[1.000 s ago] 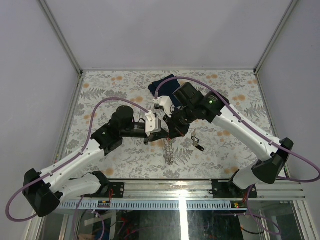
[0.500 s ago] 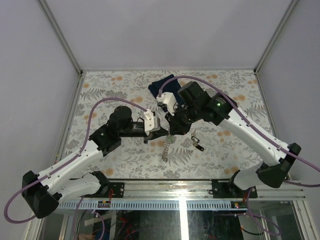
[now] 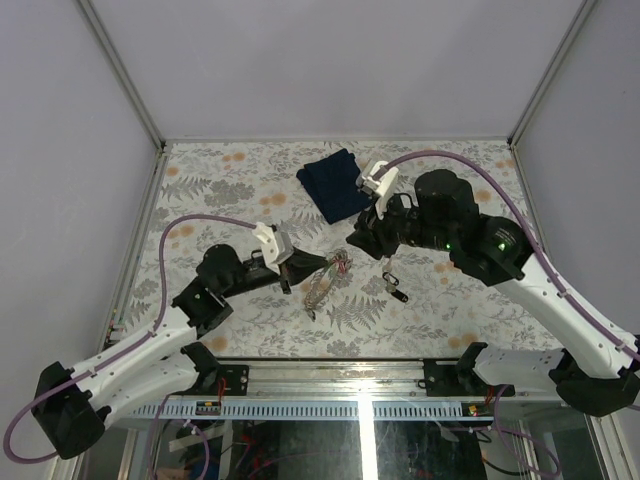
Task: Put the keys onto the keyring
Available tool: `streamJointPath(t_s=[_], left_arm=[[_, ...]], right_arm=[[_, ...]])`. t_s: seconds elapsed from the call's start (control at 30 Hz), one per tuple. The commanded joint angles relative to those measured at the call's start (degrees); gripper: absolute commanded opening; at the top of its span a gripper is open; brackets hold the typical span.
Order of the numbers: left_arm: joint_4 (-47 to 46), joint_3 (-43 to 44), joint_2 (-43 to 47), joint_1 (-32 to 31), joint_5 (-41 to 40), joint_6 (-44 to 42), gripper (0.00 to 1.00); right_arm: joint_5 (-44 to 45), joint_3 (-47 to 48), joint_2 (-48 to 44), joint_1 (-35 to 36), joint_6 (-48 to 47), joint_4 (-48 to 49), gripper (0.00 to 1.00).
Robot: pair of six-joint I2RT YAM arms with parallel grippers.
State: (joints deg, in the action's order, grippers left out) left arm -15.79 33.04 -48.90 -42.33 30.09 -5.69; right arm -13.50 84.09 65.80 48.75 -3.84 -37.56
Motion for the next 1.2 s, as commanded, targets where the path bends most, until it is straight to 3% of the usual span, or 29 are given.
streamJointPath(t_s=[0.0,0.23,0.5,0.67,0.9,1.07,1.17], left_arm=[[-27.0,-5.3,3.6,-0.1,-8.4,12.2,0.0],[-44.7,-11.5,4.6,0.0,-13.7,21.3,0.0],[-55.2,-13.7,4.1,0.0,-16.2,24.0,0.0],[-59.9,-13.6,3.1,-0.1,-14.3,25.5,0.0],[-63.4,-13.1,1.6,0.0,-8.7,26.6,0.0],[-63.6,-12.0,0.7,0.0,-5.2,27.1,0.0],[-64.6,-11.3,-0.3,0.0,-3.2,27.7,0.0]], right_arm=[[3.4,0.0,0.7,0.2,5.8,7.1,0.41],[-1.8,0.6,3.3,0.2,9.8,8.7,0.39],[-5.7,-3.9,0.5,0.2,11.8,15.7,0.4],[-11.1,-13.1,-5.0,0.2,8.8,28.0,0.4],[-14.4,-31.1,-14.4,0.2,6.1,58.5,0.39],[-16.3,-34.2,-16.6,0.2,3.9,64.2,0.38],[-16.9,-33.7,-16.3,0.1,2.9,62.5,0.37]])
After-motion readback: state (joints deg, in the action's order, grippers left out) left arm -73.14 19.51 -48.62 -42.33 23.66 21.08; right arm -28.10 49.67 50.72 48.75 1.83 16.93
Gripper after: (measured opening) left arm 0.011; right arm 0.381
